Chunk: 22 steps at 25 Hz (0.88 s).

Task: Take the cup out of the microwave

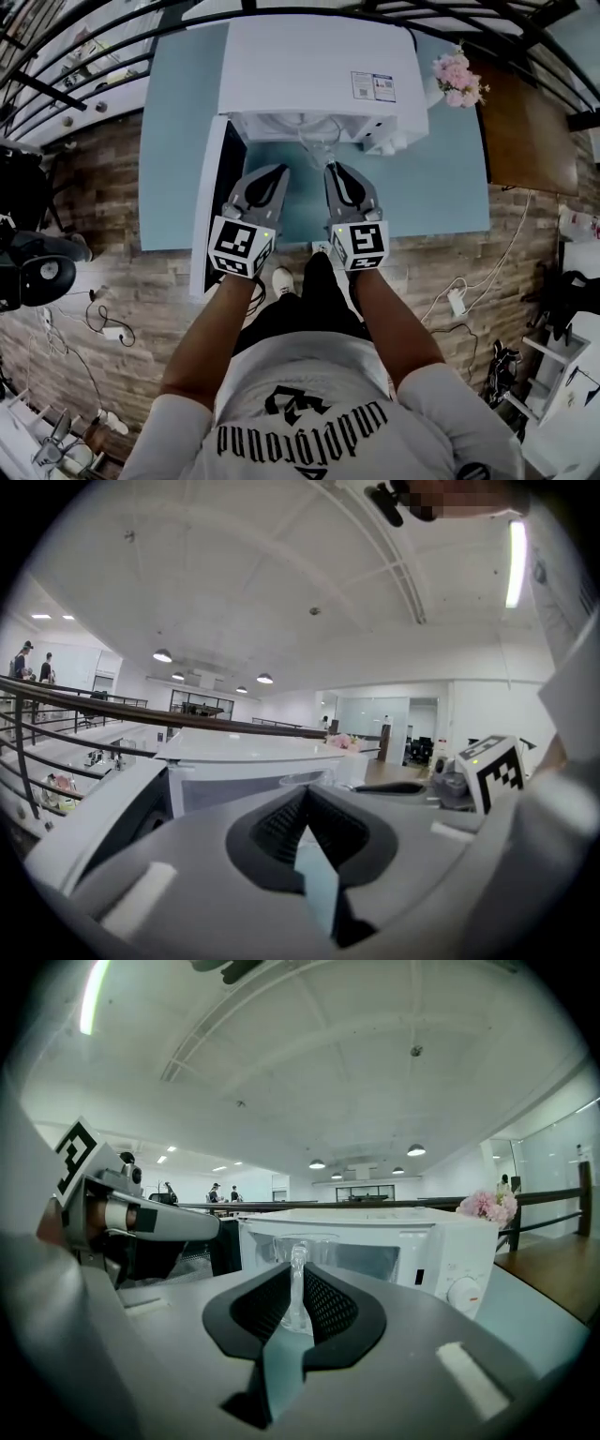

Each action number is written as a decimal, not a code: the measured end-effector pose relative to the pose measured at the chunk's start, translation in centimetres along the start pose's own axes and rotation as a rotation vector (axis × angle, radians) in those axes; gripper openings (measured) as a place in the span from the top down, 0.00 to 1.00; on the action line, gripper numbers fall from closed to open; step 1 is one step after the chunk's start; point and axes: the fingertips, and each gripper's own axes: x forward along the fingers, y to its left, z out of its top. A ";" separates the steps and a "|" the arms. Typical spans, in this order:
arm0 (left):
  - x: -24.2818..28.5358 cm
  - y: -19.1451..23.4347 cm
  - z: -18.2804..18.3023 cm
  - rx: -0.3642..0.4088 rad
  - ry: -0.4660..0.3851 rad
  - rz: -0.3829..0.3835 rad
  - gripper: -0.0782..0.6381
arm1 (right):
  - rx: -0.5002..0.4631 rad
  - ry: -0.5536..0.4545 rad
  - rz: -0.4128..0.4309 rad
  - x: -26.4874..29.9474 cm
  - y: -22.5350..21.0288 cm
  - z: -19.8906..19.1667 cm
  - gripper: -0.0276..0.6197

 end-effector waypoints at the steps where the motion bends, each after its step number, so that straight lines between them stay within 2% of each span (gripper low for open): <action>1: -0.4 -0.2 0.4 0.005 -0.003 -0.004 0.82 | -0.001 -0.005 -0.002 -0.4 0.2 0.4 0.89; 7: -2.9 -1.8 2.6 0.011 -0.022 -0.037 0.82 | -0.001 -0.047 -0.011 -3.3 1.3 3.6 0.89; 12: -4.7 -3.4 4.8 0.051 -0.060 -0.069 0.82 | -0.009 -0.083 -0.019 -5.5 1.8 6.3 0.89; 22: -8.6 -6.4 7.6 0.070 -0.086 -0.092 0.82 | -0.021 -0.111 -0.019 -11.3 2.0 10.2 0.89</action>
